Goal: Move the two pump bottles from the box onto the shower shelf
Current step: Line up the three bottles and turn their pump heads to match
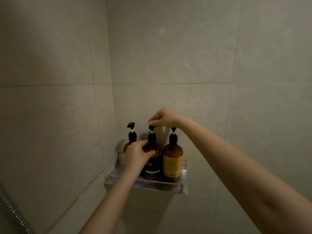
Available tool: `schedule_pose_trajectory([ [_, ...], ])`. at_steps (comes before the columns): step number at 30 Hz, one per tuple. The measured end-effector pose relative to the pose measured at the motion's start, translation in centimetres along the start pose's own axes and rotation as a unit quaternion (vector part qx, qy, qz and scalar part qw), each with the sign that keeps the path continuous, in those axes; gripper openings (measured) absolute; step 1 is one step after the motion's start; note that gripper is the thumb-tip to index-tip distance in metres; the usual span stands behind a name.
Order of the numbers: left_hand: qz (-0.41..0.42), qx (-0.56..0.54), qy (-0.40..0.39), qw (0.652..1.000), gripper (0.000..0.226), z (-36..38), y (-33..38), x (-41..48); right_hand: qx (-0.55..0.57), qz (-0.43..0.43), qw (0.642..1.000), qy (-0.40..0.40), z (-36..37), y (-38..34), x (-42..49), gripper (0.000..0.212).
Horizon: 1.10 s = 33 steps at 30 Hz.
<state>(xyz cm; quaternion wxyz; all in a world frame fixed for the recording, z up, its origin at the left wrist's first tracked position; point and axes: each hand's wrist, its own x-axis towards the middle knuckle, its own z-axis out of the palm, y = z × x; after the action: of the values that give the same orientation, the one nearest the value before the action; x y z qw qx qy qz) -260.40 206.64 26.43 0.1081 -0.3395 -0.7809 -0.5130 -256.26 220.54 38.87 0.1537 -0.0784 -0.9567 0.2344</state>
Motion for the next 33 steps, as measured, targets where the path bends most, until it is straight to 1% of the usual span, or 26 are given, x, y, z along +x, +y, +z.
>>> schedule_pose_trajectory([
  [3, 0.032, -0.043, 0.073, 0.996, 0.039, 0.1, 0.3, -0.8, 0.052, 0.018, 0.996, 0.068, -1.8, 0.5, -1.0, 0.039],
  [4, 0.036, -0.050, 0.080, 0.995, 0.036, 0.2, 0.5, -1.0, 0.058, 0.031, 0.994, 0.082, -2.5, 1.0, -1.4, 0.038],
  [6, 0.047, -0.053, 0.057, 0.996, 0.033, 0.8, 1.1, -1.2, 0.051, 0.067, 0.994, 0.076, -3.6, 2.2, -2.3, 0.036],
  [8, 0.057, -0.047, 0.015, 0.997, 0.037, 1.7, 1.8, -0.9, 0.051, 0.096, 0.993, 0.049, -4.0, 3.4, -3.1, 0.036],
  [10, 0.058, -0.035, -0.022, 0.997, 0.043, 2.5, 2.5, -0.5, 0.060, 0.106, 0.992, 0.029, -3.9, 4.3, -3.6, 0.036],
  [12, 0.059, -0.021, -0.042, 0.997, 0.046, 3.3, 3.0, -0.1, 0.065, 0.110, 0.992, 0.016, -3.6, 4.9, -3.8, 0.033],
  [15, 0.049, 0.014, -0.046, 0.998, 0.052, 4.1, 3.1, 0.1, 0.078, 0.110, 0.991, 0.001, -3.2, 5.3, -3.9, 0.030],
  [18, 0.056, 0.042, -0.036, 0.997, 0.055, 4.6, 3.0, 0.1, 0.098, 0.110, 0.989, -0.011, -3.2, 5.6, -4.1, 0.029],
  [25, 0.069, 0.046, -0.059, 0.995, 0.046, 4.5, 3.4, 0.0, 0.134, 0.109, 0.985, -0.016, -3.1, 5.7, -4.3, 0.029],
  [27, 0.079, 0.029, -0.056, 0.995, 0.042, 4.0, 3.5, -0.5, 0.134, 0.108, 0.985, -0.020, -3.2, 5.8, -4.3, 0.030],
  [28, 0.082, 0.011, -0.039, 0.996, 0.036, 3.5, 3.4, -0.8, 0.127, 0.107, 0.986, -0.018, -3.2, 5.8, -4.3, 0.031],
  [29, 0.082, -0.006, -0.007, 0.997, 0.026, 2.8, 3.2, -1.0, 0.119, 0.105, 0.987, -0.008, -3.3, 5.7, -4.2, 0.031],
  [30, 0.075, -0.017, 0.034, 0.996, 0.013, 1.8, 2.8, -1.2, 0.114, 0.101, 0.988, 0.013, -3.4, 5.6, -4.1, 0.032],
  [31, 0.059, -0.033, 0.081, 0.994, 0.009, 0.7, 2.2, -1.2, 0.117, 0.094, 0.988, 0.039, -3.6, 5.3, -3.7, 0.033],
  [33, 0.000, -0.076, 0.178, 0.981, 0.018, -1.7, 0.4, -0.7, 0.135, 0.074, 0.985, 0.082, -3.8, 4.2, -2.9, 0.032],
])
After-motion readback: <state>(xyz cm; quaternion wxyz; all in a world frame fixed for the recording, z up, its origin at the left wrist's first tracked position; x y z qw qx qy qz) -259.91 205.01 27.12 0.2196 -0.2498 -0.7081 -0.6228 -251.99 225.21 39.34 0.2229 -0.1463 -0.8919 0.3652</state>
